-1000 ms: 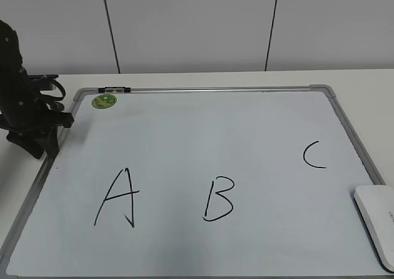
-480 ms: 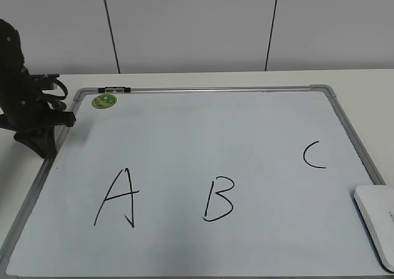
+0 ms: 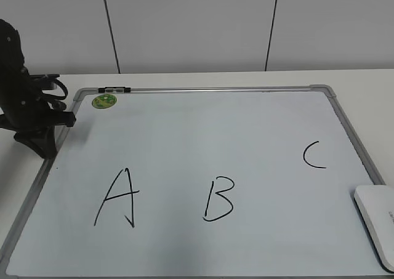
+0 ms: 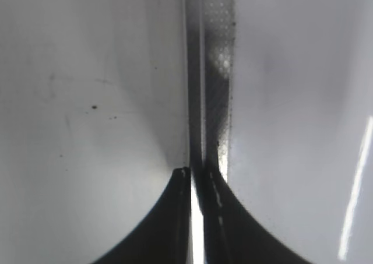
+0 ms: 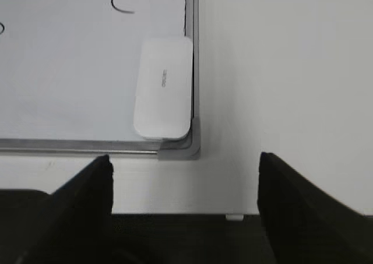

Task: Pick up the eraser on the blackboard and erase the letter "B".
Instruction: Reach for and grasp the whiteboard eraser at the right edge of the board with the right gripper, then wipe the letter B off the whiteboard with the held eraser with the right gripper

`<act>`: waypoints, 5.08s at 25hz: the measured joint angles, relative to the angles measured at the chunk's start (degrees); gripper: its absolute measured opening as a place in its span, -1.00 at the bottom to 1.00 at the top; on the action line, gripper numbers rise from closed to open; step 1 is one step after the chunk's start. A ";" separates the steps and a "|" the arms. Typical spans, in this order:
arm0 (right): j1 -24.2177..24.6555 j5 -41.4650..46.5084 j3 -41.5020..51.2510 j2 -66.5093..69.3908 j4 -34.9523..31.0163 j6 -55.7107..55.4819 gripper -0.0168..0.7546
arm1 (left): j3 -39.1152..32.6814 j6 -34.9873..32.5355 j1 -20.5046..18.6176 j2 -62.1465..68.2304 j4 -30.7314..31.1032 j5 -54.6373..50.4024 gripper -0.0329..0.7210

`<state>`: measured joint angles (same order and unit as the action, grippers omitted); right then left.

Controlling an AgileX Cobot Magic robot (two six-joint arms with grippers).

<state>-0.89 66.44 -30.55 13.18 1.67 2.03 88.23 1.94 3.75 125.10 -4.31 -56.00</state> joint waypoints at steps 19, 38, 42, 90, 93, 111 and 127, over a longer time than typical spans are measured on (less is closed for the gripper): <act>0.00 0.55 -7.58 36.33 -11.33 0.00 0.81 | 0.00 0.00 0.00 0.00 0.00 0.00 -0.86; -1.57 -16.26 -11.55 66.12 -6.82 -0.04 0.80 | 0.00 0.00 0.00 0.00 0.00 0.00 -0.85; -1.57 -17.30 -12.14 69.72 -4.67 -2.03 0.80 | 0.00 0.00 0.00 0.00 0.00 0.00 -0.85; -4.70 -10.47 -25.49 82.85 -7.04 -5.20 0.39 | 0.14 0.00 0.00 0.00 -0.59 -0.21 -0.83; -8.95 -7.18 -30.66 84.66 -7.04 -5.20 0.39 | 0.14 0.00 0.00 0.00 -0.59 -0.21 -0.83; -28.23 0.85 -56.66 105.42 -4.11 -9.18 0.39 | 0.14 0.00 0.00 0.00 -0.72 -0.21 -0.82; -29.28 -2.27 -58.89 109.18 -3.56 -10.72 0.39 | 0.14 -0.10 0.00 0.10 -1.16 -0.21 -0.82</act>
<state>-30.16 64.17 -89.45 122.36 -1.89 -8.69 88.36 1.84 3.75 125.20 -5.47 -56.21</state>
